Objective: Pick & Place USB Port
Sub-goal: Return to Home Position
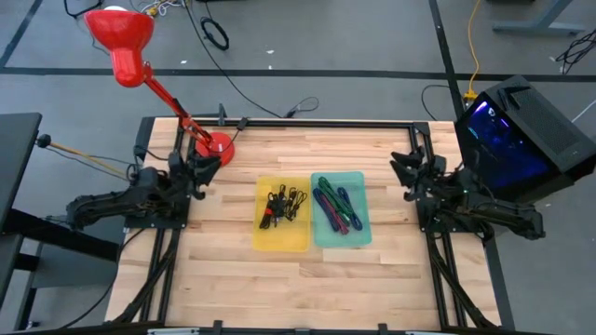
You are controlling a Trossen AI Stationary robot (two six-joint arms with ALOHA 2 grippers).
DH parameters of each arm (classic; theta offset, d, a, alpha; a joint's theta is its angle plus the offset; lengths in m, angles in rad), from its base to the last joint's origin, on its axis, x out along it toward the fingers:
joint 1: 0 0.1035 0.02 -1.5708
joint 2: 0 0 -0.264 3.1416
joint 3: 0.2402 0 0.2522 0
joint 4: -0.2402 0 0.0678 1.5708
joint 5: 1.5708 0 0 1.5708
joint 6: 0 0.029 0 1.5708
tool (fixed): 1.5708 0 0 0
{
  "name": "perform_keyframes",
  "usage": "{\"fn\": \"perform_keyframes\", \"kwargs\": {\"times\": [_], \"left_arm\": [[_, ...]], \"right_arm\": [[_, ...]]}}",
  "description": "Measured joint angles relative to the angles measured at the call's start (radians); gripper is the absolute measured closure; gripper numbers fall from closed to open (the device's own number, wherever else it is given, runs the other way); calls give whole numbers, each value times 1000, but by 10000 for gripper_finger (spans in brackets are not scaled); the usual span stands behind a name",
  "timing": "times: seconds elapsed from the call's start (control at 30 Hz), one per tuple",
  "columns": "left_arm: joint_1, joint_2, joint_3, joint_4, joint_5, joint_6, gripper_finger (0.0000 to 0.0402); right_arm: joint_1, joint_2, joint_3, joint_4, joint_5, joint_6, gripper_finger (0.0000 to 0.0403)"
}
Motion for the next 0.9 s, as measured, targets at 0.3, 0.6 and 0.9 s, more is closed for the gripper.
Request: {"fn": "perform_keyframes", "kwargs": {"times": [0.3, 0.6, 0.9], "left_arm": [[0, 0, 0, -274, 0, 0, 264], [0, 2, 1, -337, 3, -1, 264], [0, 7, 0, -331, 0, 0, 264]], "right_arm": [[0, 0, 0, -216, -118, -30, 252], [0, 1, 0, -411, -193, -82, 252], [0, 3, 0, -408, -189, -172, 252]]}}
